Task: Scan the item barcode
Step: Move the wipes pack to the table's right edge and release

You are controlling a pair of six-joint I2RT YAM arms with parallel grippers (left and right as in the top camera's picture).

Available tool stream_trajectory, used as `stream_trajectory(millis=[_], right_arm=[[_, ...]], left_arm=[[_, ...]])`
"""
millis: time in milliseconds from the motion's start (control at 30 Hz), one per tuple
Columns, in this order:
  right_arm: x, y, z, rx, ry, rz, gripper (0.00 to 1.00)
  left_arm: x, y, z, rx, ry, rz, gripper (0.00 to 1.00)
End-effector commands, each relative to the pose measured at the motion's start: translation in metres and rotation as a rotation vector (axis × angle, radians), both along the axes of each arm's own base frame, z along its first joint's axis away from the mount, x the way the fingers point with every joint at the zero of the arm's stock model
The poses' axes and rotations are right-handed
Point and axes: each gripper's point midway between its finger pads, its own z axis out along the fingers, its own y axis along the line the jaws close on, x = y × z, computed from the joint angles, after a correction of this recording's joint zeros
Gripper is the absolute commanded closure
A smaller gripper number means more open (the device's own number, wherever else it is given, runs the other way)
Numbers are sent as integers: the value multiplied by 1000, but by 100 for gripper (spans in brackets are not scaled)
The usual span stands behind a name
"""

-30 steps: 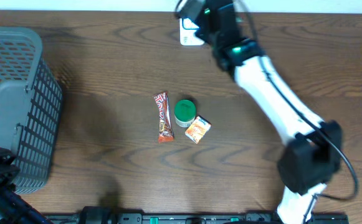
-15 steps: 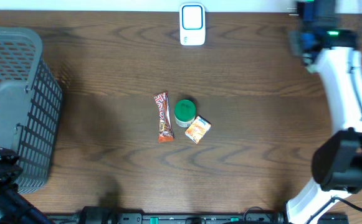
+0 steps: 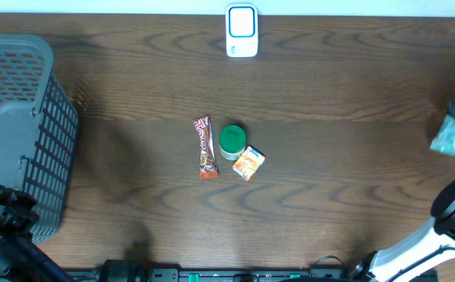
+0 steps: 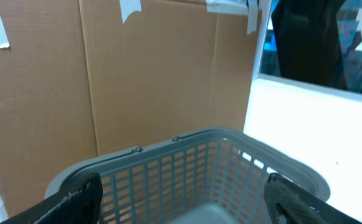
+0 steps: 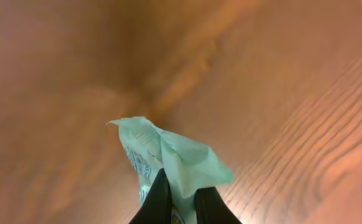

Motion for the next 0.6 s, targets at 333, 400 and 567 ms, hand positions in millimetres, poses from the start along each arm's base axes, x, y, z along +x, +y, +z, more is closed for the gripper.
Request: stream_trajectory(millis=[333,400,567], right_arm=[[-82,-81,-39,83,-48,-294,98],[-86,-89,-22,128,-124,-298,77],[-59,-72,18,319,-364,-174,20]], left_arm=[[-3,1,-13,-2,59,6,17],[-3,1,-15,-1,68,6,17],[-3,1,-15,-1,69,6,17]])
